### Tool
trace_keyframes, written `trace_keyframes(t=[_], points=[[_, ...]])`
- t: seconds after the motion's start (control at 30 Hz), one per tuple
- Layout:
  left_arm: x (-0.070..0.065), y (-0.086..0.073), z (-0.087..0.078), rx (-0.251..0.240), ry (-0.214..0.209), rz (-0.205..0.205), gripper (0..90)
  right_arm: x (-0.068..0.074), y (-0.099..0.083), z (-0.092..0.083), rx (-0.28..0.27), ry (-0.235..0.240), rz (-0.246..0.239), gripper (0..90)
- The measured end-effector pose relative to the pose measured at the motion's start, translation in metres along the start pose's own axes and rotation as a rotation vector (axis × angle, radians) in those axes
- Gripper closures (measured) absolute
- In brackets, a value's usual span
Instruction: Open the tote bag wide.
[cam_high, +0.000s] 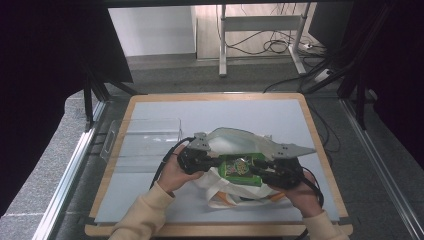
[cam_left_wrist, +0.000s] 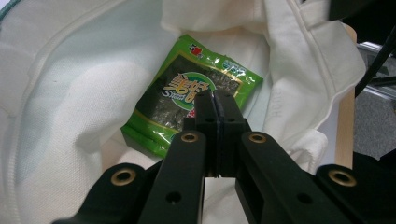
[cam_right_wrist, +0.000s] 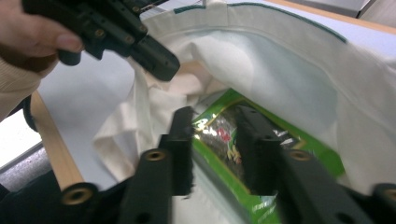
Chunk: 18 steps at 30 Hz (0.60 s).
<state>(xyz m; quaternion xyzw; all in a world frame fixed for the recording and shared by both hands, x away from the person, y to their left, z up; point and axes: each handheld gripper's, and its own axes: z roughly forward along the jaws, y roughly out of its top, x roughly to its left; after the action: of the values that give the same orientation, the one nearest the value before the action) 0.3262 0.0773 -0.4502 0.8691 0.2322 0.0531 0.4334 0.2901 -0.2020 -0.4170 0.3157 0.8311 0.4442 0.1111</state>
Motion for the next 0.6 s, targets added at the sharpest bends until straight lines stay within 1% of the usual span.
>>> trace_keyframes(t=[0.03,0.13,0.2,0.33,0.43,0.5,0.6], points=[[0.000,0.000,0.001,-0.003,-0.001,-0.008,90.0,-0.001,0.005,0.005,0.011,0.003,-0.001,76.3],[0.003,-0.001,0.002,0.005,-0.002,-0.010,90.0,-0.007,0.018,0.020,0.036,0.000,0.010,85.4],[0.003,-0.002,0.003,0.014,-0.006,-0.012,90.0,-0.012,0.026,0.031,0.044,-0.004,0.010,89.0],[0.002,-0.003,0.005,0.024,-0.009,-0.008,90.0,-0.018,0.037,0.054,0.084,-0.003,0.002,89.3],[0.002,-0.003,0.006,0.031,-0.011,-0.003,90.0,-0.017,0.040,0.070,0.117,0.004,-0.011,89.3],[0.001,-0.003,0.006,0.036,-0.008,0.001,90.0,-0.016,0.041,0.078,0.133,0.011,-0.018,89.3],[0.001,-0.004,0.006,0.041,-0.008,-0.002,90.0,-0.013,0.043,0.085,0.140,0.020,-0.029,89.3]])
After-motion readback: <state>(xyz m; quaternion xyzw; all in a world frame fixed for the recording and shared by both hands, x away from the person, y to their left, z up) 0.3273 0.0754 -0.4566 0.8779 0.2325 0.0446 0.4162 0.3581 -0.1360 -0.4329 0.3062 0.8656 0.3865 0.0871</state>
